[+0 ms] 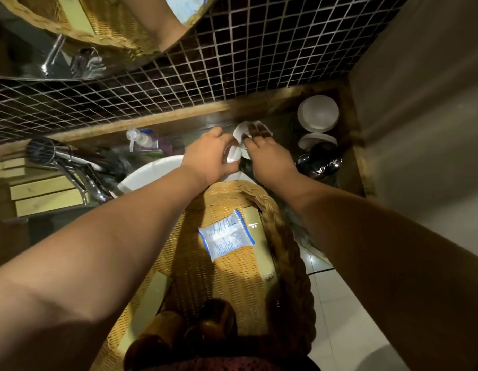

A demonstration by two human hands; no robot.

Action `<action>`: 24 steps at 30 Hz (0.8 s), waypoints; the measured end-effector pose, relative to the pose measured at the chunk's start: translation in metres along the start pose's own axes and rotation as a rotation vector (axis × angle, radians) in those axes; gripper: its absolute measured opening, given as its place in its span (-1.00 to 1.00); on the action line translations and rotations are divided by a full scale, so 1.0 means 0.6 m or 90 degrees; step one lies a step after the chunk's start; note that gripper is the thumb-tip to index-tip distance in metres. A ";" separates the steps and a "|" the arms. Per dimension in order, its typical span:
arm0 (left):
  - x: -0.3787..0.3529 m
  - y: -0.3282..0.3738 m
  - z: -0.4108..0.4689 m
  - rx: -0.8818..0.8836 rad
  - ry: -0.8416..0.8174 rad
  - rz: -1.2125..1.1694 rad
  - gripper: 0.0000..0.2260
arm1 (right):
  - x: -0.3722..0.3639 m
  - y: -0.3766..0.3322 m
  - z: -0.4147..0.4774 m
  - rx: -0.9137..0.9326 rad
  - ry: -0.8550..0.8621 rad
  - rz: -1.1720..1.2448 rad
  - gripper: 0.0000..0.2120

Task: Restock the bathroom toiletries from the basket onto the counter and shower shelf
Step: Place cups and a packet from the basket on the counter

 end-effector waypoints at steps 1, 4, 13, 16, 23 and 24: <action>0.001 0.000 -0.001 0.000 -0.003 0.002 -0.51 | -0.005 0.002 -0.007 0.018 0.007 -0.018 -0.27; 0.003 0.000 -0.002 0.006 -0.018 0.008 -0.51 | -0.019 0.012 -0.023 0.041 0.022 -0.066 -0.31; 0.006 -0.003 0.003 0.007 -0.036 0.036 -0.51 | -0.036 0.032 -0.034 0.013 -0.036 -0.062 -0.35; 0.008 -0.003 0.009 0.004 -0.048 0.052 -0.52 | -0.032 0.033 -0.033 0.015 -0.041 -0.068 -0.35; 0.015 0.009 0.028 -0.024 -0.040 0.064 -0.55 | -0.020 0.036 -0.054 0.015 -0.010 -0.033 -0.35; 0.015 0.012 0.031 -0.031 -0.042 0.069 -0.55 | -0.021 0.037 -0.063 0.010 -0.003 -0.034 -0.37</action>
Point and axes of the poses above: each hand's wrist, its own z-axis towards the middle knuckle, its own x-axis out of the back of the hand, y = z × x, the point moved 1 cm from there along z, towards the middle knuckle, and after that the axes turned 7 degrees about -y, right-handed, at the moved point
